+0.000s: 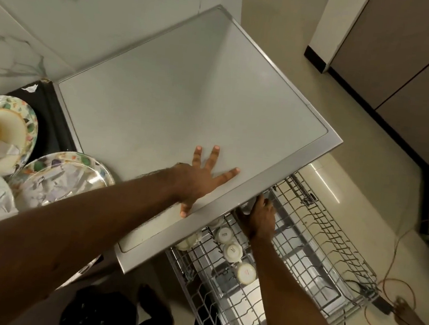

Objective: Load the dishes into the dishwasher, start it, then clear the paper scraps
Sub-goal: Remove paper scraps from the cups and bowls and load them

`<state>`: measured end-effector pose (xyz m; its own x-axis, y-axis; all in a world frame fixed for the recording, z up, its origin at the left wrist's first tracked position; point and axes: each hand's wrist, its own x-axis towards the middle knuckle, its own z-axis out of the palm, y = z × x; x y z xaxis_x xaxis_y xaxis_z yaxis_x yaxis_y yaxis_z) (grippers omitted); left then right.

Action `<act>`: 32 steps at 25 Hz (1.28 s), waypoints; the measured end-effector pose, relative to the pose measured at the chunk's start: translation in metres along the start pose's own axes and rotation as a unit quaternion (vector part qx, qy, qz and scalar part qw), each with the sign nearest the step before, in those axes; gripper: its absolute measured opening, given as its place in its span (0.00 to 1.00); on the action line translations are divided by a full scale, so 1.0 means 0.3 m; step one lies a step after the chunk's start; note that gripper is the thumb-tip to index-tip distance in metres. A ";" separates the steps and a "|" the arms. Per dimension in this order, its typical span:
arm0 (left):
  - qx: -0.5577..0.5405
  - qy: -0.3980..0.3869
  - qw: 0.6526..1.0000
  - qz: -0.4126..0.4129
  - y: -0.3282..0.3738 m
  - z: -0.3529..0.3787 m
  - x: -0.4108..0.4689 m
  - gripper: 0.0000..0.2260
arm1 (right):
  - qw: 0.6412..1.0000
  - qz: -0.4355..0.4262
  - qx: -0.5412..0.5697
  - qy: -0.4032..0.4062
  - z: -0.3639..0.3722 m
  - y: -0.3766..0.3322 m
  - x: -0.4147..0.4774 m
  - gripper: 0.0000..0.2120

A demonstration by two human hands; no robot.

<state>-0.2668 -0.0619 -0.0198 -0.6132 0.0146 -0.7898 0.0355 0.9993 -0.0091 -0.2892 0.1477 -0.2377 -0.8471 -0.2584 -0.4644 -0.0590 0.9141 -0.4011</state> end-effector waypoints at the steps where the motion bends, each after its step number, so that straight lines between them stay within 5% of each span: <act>1: -0.002 0.001 1.000 0.000 -0.001 0.001 0.002 0.73 | 0.999 0.034 0.020 -0.005 -0.004 0.009 0.019 0.50; 5: 0.006 0.009 1.000 -0.003 -0.008 0.012 0.013 0.74 | 0.994 0.094 0.055 -0.017 0.005 0.041 0.092 0.44; 10: 0.008 0.012 1.000 0.003 -0.016 0.022 0.027 0.74 | 0.997 0.068 0.046 -0.015 0.020 -0.011 0.128 0.30; 20: 0.017 -0.007 1.000 0.002 -0.015 0.003 0.021 0.74 | 0.995 0.095 0.037 0.005 -0.125 -0.034 -0.085 0.32; 26: 0.018 0.039 0.999 -0.001 0.012 0.000 -0.076 0.71 | 0.981 -0.048 -0.019 0.185 -0.328 -0.170 -0.289 0.22; 29: 0.022 0.145 0.989 0.007 -0.013 0.086 -0.155 0.57 | 0.962 -0.130 -0.028 0.238 -0.395 -0.293 -0.360 0.17; 32: -0.032 0.248 0.968 -0.023 -0.091 0.226 -0.245 0.40 | 0.954 -0.224 -0.063 0.191 -0.375 -0.461 -0.386 0.19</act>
<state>-0.1692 -0.0926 -0.0031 -0.9172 -0.0315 -0.3972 -0.0400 0.9991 0.0131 -0.2422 0.0863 -0.0396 -0.8513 -0.5210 0.0617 -0.5023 0.7755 -0.3825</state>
